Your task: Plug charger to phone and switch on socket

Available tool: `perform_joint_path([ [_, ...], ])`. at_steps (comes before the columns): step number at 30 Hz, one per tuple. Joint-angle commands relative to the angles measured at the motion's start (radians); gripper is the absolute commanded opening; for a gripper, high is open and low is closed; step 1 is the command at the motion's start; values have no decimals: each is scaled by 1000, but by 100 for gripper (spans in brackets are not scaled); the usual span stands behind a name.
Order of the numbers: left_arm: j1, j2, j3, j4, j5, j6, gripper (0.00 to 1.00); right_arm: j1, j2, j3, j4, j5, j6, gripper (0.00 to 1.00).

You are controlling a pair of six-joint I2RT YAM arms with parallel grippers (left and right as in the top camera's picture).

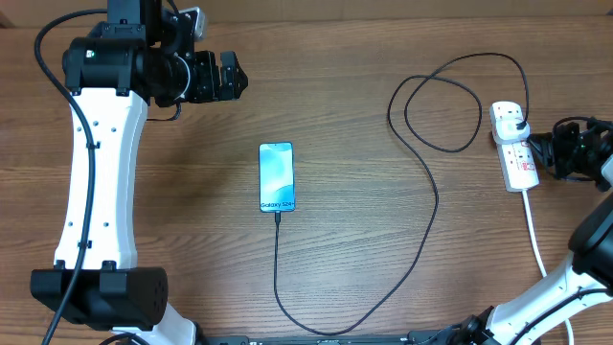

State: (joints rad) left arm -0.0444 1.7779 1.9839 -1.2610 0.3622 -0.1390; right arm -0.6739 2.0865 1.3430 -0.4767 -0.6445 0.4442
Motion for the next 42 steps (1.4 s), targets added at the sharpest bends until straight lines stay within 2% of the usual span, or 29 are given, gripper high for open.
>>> perform_joint_path([
  [1, -2, 2, 7, 1, 0, 4, 100, 14, 5, 0, 0, 1, -2, 4],
  [42, -2, 2, 7, 1, 0, 4, 100, 95, 5, -70, -18, 42, 1, 4],
])
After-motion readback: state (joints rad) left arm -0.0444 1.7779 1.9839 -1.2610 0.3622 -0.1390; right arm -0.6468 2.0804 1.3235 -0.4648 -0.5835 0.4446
